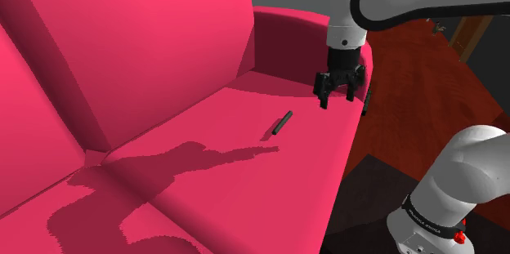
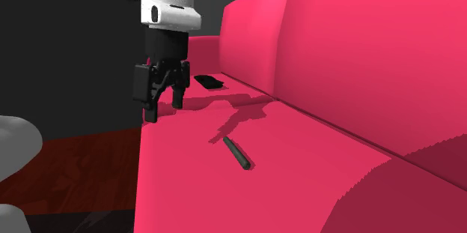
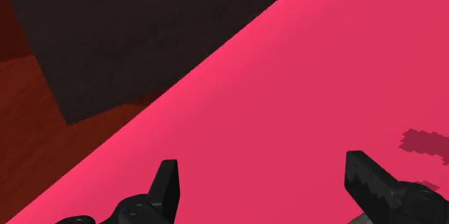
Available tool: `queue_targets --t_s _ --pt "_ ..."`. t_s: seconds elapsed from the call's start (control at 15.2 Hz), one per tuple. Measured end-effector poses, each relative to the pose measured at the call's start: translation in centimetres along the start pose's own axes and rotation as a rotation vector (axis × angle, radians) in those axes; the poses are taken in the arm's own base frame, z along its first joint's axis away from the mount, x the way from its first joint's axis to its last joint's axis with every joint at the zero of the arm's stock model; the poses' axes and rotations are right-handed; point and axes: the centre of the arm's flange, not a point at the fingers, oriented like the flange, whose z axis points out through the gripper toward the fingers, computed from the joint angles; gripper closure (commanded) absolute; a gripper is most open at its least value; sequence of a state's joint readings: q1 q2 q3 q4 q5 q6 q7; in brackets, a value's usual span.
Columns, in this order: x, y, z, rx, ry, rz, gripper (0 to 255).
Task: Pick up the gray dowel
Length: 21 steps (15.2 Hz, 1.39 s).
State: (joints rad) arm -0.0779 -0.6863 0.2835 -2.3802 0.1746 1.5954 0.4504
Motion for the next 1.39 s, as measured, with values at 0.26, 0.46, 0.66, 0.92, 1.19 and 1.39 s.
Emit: queue_targets --t_s 0.26,0.46,0.66,0.92,1.19,1.39 --pt "2.5 -3.8 2.0 0.018 0.023 0.271 0" --pt "4.7 -6.5 3.4 0.03 0.041 0.472 0" --pt "7.5 -8.5 4.5 0.043 0.059 0.676 0" --pt "10.8 -10.2 6.3 0.059 0.076 0.893 0" --pt "11.3 -10.4 8.4 0.061 0.078 0.922 0" --pt "11.4 -10.5 9.9 0.061 0.078 0.923 0"
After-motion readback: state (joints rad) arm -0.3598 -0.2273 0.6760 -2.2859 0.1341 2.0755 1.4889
